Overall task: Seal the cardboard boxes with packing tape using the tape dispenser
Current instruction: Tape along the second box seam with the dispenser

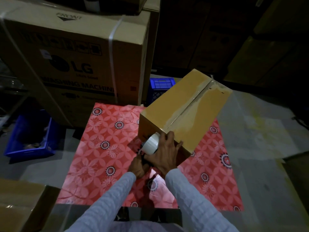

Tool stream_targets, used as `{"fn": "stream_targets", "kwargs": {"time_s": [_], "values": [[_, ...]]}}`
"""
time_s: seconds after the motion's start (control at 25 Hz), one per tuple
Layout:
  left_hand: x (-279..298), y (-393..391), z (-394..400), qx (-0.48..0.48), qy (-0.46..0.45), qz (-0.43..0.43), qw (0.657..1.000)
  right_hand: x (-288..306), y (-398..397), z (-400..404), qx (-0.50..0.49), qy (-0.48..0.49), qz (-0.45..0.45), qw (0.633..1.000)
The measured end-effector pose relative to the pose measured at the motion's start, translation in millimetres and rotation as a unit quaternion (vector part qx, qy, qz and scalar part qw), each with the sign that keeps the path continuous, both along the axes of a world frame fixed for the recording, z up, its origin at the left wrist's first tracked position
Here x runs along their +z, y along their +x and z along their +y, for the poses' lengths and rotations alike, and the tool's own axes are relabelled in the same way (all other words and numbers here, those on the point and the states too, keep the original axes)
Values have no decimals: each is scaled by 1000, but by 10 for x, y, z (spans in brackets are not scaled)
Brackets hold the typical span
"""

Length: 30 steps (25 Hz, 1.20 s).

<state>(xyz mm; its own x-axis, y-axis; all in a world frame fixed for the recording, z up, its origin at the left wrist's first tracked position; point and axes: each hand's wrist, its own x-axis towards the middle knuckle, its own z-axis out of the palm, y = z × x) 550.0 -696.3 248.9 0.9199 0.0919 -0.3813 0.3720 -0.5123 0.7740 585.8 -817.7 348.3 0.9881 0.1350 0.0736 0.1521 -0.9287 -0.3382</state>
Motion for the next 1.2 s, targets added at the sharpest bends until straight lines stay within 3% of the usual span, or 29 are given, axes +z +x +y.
{"fn": "stream_targets", "kwargs": {"time_s": [0.2, 0.32, 0.52, 0.6, 0.76, 0.88, 1.08, 1.2], "values": [[16, 100, 82, -44, 24, -7, 999, -141, 97, 24, -26, -23, -15, 999], [-207, 207, 177, -62, 26, 36, 997, -113, 182, 47, -50, -16, -37, 998], [32, 129, 42, -114, 50, 88, 988, -257, 119, -72, -20, -58, -27, 998], [26, 8, 19, -76, 44, 82, 993, -360, 70, -91, -8, -68, -21, 997], [5, 137, 244, -71, 156, 84, 982, -356, 114, -46, -4, -91, -10, 996], [-17, 168, 451, -44, 181, 62, 981, -397, 113, -103, 31, -107, 5, 994], [-185, -40, 824, 98, 152, 95, 979, -323, 84, -265, 46, -33, -42, 998], [-338, -164, 1033, 149, 186, 107, 965, -131, 242, -345, 30, 57, -87, 994]]}}
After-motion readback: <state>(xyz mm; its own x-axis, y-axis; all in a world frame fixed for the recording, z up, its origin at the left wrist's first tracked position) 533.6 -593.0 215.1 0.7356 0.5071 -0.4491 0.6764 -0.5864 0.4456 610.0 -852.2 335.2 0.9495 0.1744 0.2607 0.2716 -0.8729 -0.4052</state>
